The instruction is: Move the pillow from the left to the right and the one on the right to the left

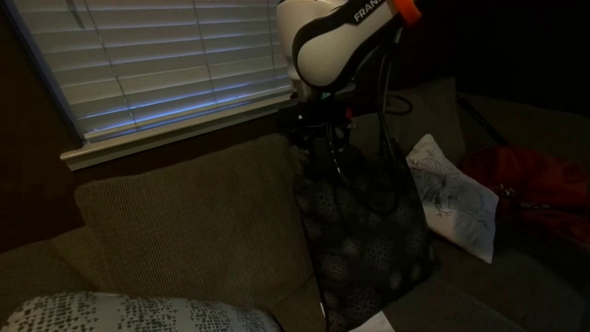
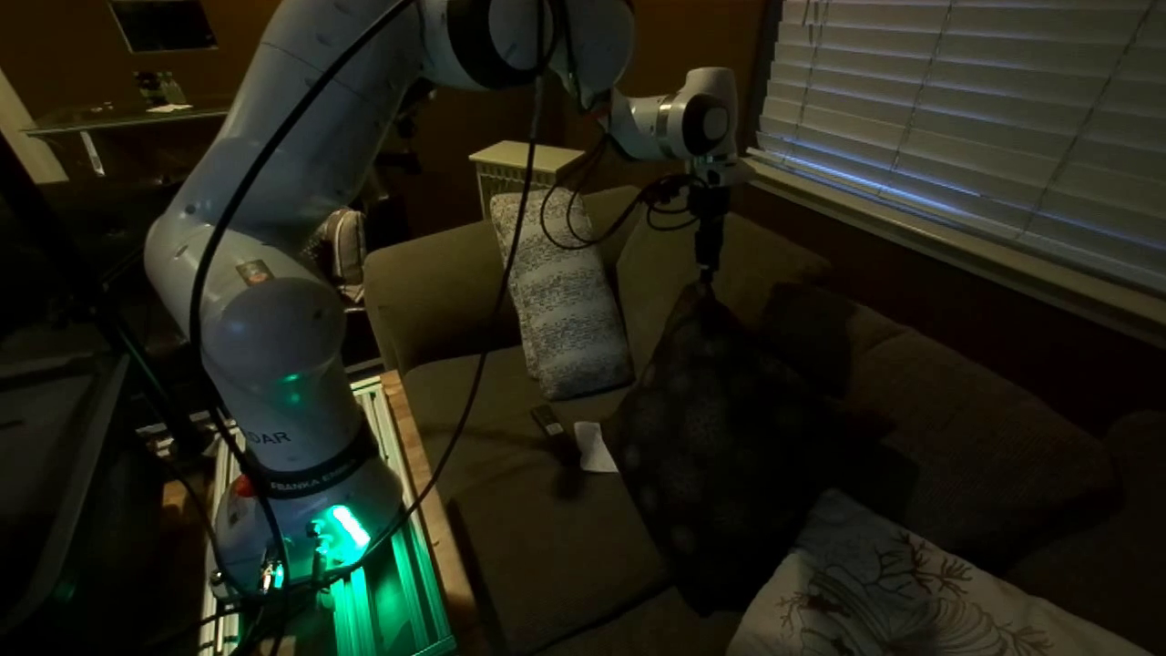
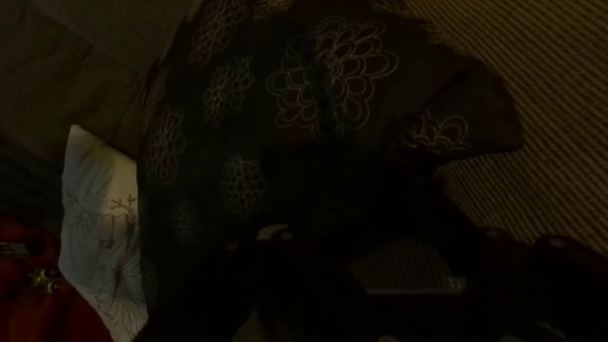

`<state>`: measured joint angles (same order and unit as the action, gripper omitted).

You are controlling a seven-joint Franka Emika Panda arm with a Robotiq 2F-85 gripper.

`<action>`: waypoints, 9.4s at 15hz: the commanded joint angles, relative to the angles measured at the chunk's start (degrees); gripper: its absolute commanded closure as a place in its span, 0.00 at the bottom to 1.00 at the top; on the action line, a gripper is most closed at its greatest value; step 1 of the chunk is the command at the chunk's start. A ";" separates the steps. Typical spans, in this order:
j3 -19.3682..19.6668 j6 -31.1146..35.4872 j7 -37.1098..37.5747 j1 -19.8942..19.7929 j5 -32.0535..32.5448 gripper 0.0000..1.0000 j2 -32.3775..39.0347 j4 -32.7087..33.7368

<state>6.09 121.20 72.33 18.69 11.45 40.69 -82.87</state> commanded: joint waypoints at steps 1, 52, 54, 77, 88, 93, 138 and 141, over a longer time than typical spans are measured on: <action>-1.65 -4.73 -10.76 -3.03 1.32 0.02 -5.11 -4.37; 14.02 30.06 -46.81 -29.19 -0.66 0.00 -5.35 -20.08; 15.97 32.10 -46.79 -26.80 3.25 0.00 -6.48 -21.82; 10.58 21.40 -62.92 -36.03 -4.29 0.00 16.87 7.58; 7.60 24.37 -65.52 -38.70 -5.11 0.00 32.08 23.57; -0.79 33.32 -70.60 -43.70 -10.59 0.00 37.45 26.52; 26.73 27.08 -36.06 -21.16 -9.49 0.99 2.45 -21.45; 28.41 27.10 -32.74 -19.14 -9.13 0.99 1.92 -21.53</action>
<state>32.71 148.35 35.38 -3.12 0.35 45.83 -101.22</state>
